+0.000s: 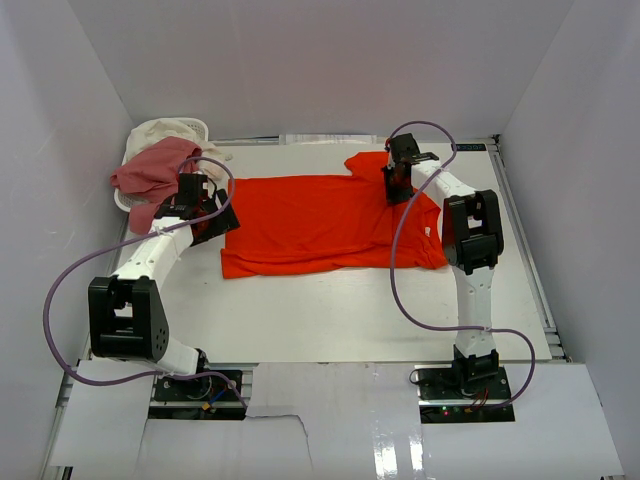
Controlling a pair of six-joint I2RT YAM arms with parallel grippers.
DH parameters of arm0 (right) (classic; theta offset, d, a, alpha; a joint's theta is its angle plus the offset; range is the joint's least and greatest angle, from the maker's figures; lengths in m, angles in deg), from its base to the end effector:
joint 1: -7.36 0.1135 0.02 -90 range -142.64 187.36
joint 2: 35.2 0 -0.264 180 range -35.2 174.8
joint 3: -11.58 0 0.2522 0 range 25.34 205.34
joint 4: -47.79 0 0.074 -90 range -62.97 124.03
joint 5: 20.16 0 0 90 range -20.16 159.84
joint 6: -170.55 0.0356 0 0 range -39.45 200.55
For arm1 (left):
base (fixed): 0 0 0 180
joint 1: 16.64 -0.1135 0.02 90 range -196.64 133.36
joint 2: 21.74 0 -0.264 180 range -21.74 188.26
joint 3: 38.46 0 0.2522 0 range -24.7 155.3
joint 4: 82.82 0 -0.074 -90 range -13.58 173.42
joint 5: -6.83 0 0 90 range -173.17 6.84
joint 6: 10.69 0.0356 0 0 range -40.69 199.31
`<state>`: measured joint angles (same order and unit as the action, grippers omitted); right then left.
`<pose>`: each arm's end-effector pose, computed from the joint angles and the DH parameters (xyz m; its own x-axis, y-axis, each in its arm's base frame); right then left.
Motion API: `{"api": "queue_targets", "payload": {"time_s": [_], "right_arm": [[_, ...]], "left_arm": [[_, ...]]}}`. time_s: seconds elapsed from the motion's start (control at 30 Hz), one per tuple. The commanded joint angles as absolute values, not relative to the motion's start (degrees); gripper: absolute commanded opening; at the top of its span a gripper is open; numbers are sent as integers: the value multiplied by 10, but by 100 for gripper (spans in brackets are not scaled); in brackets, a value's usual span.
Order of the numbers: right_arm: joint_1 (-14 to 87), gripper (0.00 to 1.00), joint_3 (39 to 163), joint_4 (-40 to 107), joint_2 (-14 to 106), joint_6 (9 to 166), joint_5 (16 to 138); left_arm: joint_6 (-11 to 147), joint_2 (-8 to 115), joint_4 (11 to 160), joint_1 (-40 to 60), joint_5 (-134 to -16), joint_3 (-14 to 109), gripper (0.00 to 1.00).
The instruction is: Fold and stack the t-shirts
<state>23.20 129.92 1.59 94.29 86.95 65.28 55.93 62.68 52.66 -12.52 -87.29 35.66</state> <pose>0.4764 0.1322 0.1763 -0.8307 -0.1202 -0.5436 -0.1391 0.9903 -0.0064 0.3050 -0.0194 0.2416 -0.7604 -0.3421 -0.5521 -0.2956 0.9392 -0.1747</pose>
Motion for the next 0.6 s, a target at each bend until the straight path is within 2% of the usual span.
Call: {"api": "queue_targets", "payload": {"time_s": [0.0, 0.27, 0.3, 0.33, 0.4, 0.47, 0.57], "right_arm": [[234, 20, 1313, 31, 912, 865, 637], [235, 29, 1325, 20, 915, 866, 637], [235, 26, 1325, 20, 915, 867, 634], [236, 9, 1324, 19, 914, 868, 635], [236, 8, 1322, 19, 912, 869, 634], [237, 8, 1322, 19, 908, 869, 634], [237, 8, 1322, 19, 900, 870, 634]], "left_arm": [[562, 596, 540, -126, -879, 351, 93], [566, 605, 541, -126, -871, 349, 93], [569, 609, 540, -127, -868, 349, 91], [571, 617, 539, -126, -865, 349, 86], [572, 627, 536, -127, -855, 353, 74], [572, 640, 534, -126, -849, 356, 67], [568, 651, 528, -126, -837, 356, 65]]}}
